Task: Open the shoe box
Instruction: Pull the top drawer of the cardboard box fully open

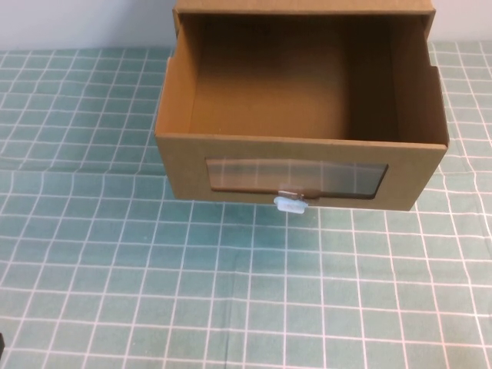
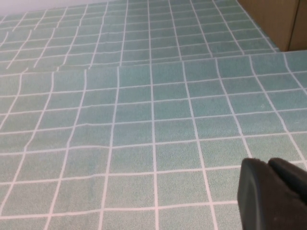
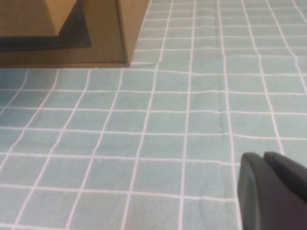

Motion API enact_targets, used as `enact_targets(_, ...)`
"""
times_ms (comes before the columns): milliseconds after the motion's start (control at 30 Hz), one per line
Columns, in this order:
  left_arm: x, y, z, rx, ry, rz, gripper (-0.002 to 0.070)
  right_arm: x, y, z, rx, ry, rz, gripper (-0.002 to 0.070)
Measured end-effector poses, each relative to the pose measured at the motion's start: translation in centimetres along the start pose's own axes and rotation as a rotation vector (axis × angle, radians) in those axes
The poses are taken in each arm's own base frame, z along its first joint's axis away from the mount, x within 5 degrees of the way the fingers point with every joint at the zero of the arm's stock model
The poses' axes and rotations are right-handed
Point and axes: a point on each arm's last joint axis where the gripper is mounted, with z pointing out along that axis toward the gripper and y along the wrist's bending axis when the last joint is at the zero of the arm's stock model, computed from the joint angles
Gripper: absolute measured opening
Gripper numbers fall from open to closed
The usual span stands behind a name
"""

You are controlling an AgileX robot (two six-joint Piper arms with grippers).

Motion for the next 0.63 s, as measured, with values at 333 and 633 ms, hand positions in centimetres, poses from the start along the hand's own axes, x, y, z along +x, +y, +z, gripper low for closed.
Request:
enact_targets(333, 0.0, 0.0, 0.0, 0.0, 0.0, 0.0, -0.0005, -0.02, -0.19, 0.0, 0.033, -0.003, -0.021, -0.0014)
enact_targets(633, 0.0, 0.0, 0.0, 0.0, 0.0, 0.0, -0.0005, -0.03, -0.25, 0.0, 0.042, -0.003, -0.061, -0.0014)
